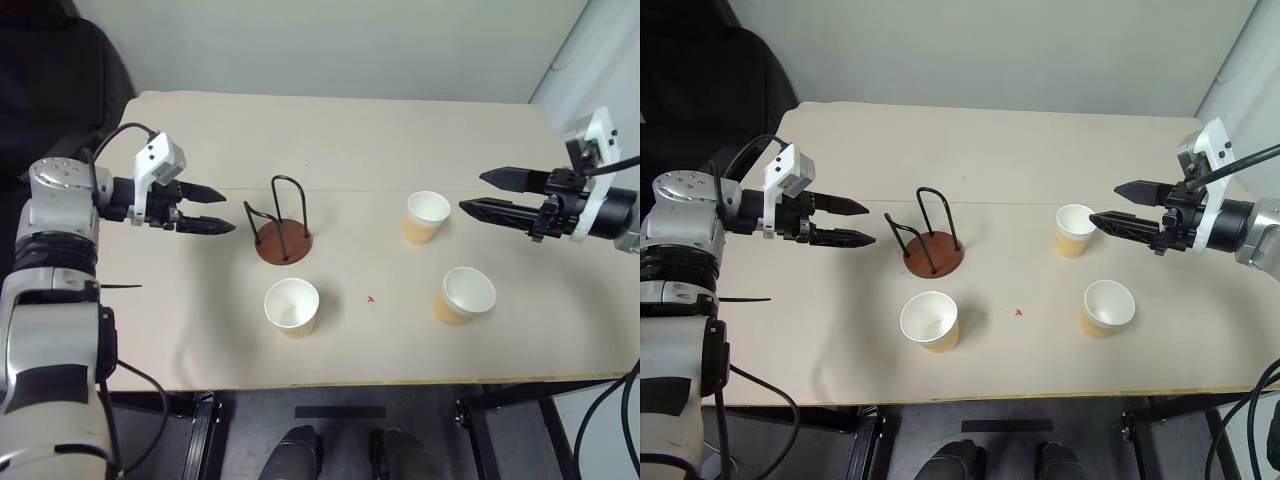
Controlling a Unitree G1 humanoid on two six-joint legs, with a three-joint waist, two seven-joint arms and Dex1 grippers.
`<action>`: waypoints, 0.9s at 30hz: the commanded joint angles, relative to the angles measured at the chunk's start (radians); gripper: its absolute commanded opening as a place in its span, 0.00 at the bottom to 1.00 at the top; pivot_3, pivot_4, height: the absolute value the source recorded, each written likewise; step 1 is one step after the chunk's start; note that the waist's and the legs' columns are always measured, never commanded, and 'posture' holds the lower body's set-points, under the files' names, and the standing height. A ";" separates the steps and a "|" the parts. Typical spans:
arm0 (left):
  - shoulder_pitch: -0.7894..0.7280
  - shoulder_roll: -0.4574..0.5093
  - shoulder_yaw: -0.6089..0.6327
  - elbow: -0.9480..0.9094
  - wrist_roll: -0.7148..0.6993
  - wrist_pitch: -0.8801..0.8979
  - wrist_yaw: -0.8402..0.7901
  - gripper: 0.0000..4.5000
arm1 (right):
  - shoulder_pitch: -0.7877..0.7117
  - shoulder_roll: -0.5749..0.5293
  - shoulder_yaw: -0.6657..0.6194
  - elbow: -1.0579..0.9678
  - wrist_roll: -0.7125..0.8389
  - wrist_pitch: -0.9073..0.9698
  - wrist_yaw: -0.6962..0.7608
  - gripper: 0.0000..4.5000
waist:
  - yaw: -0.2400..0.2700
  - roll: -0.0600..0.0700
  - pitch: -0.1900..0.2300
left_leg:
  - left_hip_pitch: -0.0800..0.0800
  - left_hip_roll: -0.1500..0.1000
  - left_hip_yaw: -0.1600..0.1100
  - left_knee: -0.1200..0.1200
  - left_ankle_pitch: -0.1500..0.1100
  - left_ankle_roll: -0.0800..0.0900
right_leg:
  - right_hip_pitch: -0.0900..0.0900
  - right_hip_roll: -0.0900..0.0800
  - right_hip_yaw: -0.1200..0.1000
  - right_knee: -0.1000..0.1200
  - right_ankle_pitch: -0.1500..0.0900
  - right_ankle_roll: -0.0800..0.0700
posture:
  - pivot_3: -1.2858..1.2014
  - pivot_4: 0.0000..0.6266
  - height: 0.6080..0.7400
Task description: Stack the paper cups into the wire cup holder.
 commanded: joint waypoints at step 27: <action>0.158 -0.174 0.101 -0.082 -0.064 -0.046 0.366 1.00 | -0.028 0.018 0.014 -0.005 -0.023 -0.034 -0.015 0.84 | 0.004 0.000 0.000 | 0.000 0.000 0.000 0.002 0.000 0.000 | 0.000 0.000 -0.001 0.002 0.000 0.000 | 0.52 0.24 1.00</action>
